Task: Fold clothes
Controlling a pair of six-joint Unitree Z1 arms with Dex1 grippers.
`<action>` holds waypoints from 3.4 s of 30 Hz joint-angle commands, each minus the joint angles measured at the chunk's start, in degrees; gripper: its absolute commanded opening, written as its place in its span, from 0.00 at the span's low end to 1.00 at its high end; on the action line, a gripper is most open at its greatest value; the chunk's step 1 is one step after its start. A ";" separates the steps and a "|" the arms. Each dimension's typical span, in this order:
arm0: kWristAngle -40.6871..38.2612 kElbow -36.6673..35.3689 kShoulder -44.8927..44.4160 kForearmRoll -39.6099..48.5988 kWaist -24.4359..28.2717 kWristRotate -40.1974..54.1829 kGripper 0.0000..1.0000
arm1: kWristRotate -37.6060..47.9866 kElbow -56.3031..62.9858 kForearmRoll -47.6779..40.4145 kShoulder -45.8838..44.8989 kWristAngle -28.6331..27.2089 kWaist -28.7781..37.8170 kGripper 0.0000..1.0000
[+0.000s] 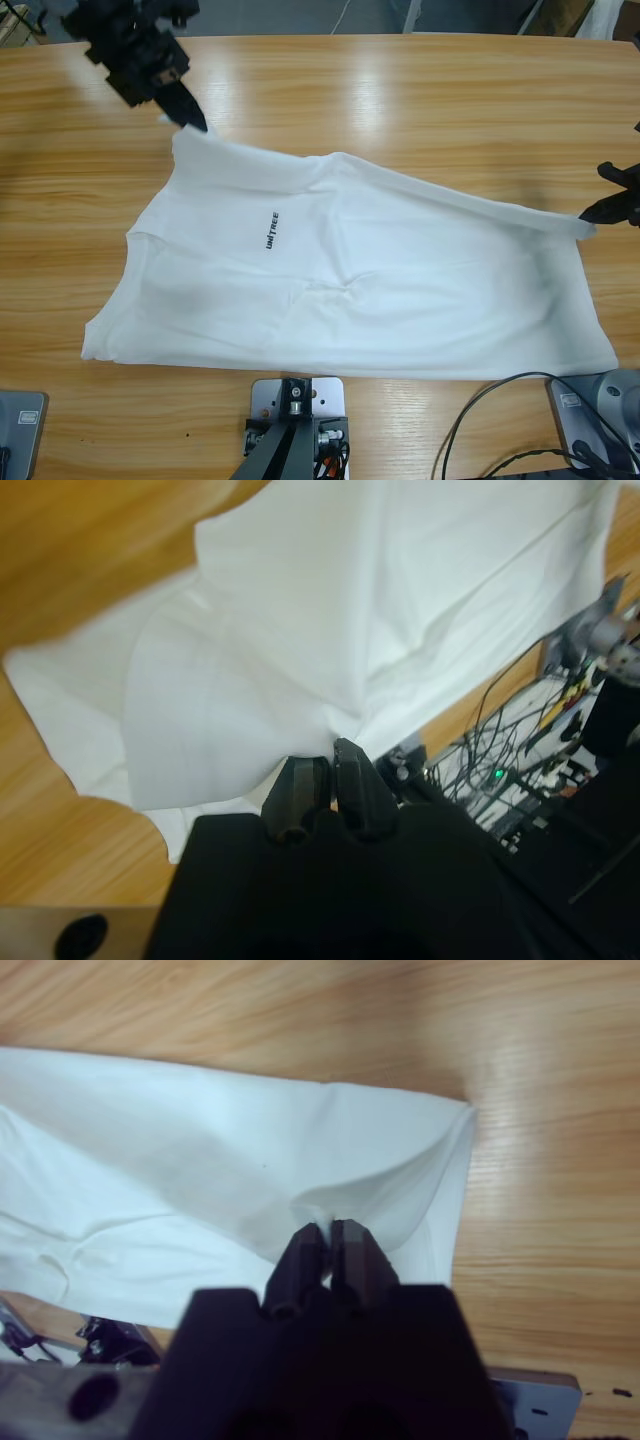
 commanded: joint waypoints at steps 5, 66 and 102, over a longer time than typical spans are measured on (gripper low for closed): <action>0.22 13.49 -2.86 7.75 -0.17 2.02 0.00 | -0.36 1.72 5.19 0.79 -0.73 0.77 0.00; -1.20 48.11 -14.27 -24.39 3.93 4.65 0.95 | 5.45 -4.87 16.34 -9.03 -4.88 14.10 1.00; 5.08 52.69 -8.86 -41.54 -6.92 14.52 0.93 | 6.38 2.32 7.81 -18.96 -5.44 27.00 0.84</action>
